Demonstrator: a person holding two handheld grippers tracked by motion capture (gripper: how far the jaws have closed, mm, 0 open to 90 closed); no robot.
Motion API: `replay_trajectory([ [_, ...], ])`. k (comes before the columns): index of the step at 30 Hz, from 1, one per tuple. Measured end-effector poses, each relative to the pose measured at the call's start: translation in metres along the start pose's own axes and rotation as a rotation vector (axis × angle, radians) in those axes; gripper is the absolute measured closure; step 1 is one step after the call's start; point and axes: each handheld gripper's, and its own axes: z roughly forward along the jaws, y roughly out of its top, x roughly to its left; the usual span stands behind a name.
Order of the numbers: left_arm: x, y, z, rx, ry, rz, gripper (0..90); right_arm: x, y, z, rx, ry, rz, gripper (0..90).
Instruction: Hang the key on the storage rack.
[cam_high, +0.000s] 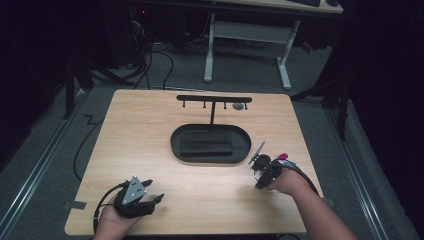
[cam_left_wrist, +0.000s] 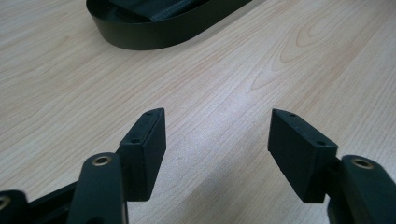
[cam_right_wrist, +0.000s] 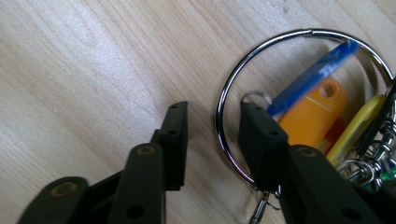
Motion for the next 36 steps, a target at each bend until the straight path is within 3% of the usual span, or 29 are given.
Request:
replay_trajectory([
  [7,-0.001,0.000,-0.001,0.008,-0.001,0.007,37.7,-0.003,0.000,0.000,0.010,0.012,-0.008,84.0],
  [12,-0.001,-0.001,-0.001,0.010,0.002,0.007,37.8,0.000,0.000,0.000,0.020,0.015,-0.019,86.7],
  [15,-0.001,-0.001,-0.001,0.010,0.005,0.007,37.9,0.005,0.002,-0.002,0.047,-0.016,-0.054,86.9],
  [18,0.000,-0.002,0.000,0.014,0.004,0.006,37.9,0.008,0.001,-0.013,0.013,-0.014,-0.055,86.9],
  [27,-0.003,-0.001,0.001,0.019,0.005,0.020,37.9,0.014,-0.009,-0.057,-0.064,-0.088,-0.067,87.2],
  [36,-0.002,-0.001,0.001,0.019,0.002,0.017,37.9,0.011,-0.019,-0.090,-0.084,-0.159,-0.052,87.8],
])
